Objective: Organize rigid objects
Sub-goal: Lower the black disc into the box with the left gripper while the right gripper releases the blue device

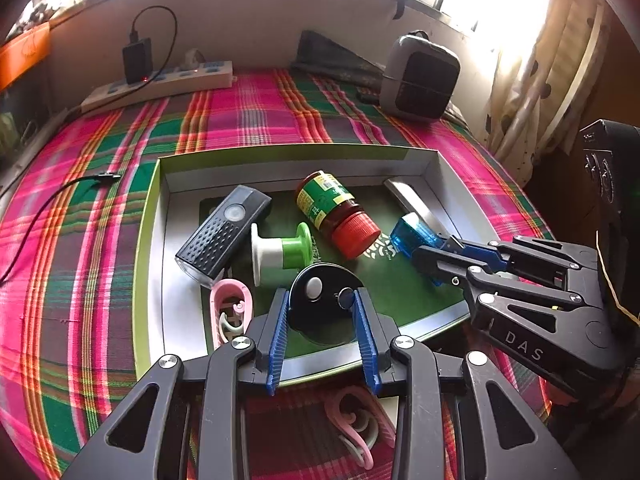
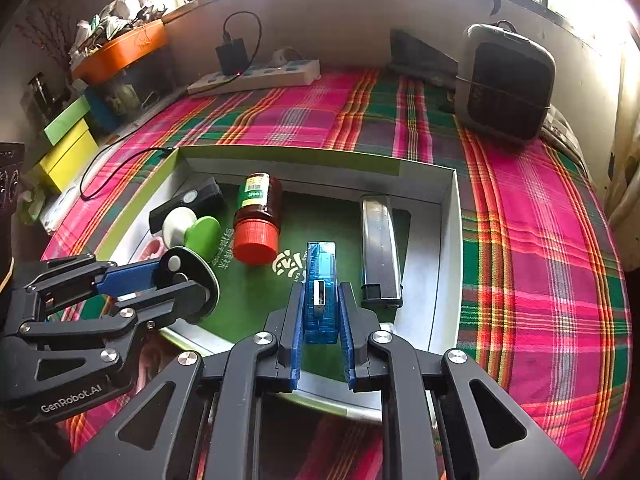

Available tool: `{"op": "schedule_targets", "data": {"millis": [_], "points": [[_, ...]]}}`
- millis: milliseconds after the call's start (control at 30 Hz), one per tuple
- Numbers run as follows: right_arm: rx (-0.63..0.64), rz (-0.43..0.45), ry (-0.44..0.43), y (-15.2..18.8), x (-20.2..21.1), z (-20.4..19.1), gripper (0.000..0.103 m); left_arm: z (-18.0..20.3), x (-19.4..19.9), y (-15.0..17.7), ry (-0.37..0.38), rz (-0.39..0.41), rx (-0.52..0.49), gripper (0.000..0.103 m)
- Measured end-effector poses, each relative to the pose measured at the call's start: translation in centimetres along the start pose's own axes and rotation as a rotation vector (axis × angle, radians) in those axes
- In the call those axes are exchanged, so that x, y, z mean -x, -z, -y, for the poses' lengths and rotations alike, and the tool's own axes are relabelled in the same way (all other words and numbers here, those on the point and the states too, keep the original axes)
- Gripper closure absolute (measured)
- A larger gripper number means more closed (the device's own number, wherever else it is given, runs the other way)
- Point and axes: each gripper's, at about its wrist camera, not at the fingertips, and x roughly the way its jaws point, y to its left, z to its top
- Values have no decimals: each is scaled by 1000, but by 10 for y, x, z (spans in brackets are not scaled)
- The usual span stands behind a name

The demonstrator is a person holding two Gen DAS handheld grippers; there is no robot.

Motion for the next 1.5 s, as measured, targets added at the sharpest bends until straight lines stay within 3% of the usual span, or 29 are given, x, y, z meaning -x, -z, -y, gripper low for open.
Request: {"op": "schedule_targets", "data": {"millis": [300,967,1067,1233,1500], "points": [[7,-6,38,0,-4,1,86,-2,-2,0,-9,-2,7,72],[-5,5,35,-1,-4,2,86,-3,-2,-1,-19,3,11,69],[-11,8,30,-1,-3,3,84,-1,0,0,-12,10,8,63],[-19,13,25,-1,-3,3,80,-2,2,1,-15,18,14,63],[-29,24,17,2,0,1,64,-3,9,5,-13,40,26,62]]}}
